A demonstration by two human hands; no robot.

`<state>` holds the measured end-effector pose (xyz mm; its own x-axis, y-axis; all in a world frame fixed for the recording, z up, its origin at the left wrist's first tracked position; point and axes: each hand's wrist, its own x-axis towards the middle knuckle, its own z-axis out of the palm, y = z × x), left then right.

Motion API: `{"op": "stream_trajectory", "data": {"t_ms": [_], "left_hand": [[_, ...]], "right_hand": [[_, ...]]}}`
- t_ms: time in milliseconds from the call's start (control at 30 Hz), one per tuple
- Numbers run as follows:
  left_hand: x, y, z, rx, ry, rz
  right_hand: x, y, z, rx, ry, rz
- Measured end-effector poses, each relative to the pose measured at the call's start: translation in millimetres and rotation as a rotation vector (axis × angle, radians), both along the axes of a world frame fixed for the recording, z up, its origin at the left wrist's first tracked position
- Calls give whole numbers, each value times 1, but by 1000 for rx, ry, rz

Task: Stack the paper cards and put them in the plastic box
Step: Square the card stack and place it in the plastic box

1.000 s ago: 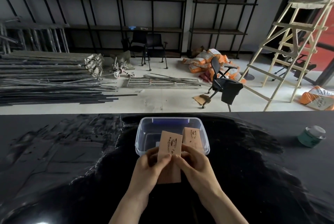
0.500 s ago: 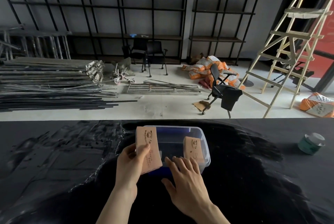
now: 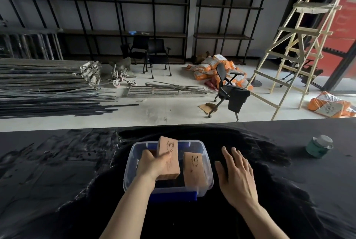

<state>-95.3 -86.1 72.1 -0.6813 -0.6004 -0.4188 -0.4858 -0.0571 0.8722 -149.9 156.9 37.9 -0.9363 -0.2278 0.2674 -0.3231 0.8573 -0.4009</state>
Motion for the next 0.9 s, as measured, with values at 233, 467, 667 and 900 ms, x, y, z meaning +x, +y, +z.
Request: {"op": "stream_trajectory", "data": {"t_ms": [233, 467, 667, 900], "left_hand": [[-24, 10, -22, -87, -220, -115], [-32, 14, -31, -196, -426, -275], [-31, 18, -29, -645, -554, -432], [-32, 25, -26, -671, -453, -440]], "right_hand": [[-22, 19, -67, 383, -284, -9], [-21, 19, -77, 387, -203, -34], [-22, 20, -81, 375, -205, -35], [-23, 19, -82, 367, -207, -38]]}}
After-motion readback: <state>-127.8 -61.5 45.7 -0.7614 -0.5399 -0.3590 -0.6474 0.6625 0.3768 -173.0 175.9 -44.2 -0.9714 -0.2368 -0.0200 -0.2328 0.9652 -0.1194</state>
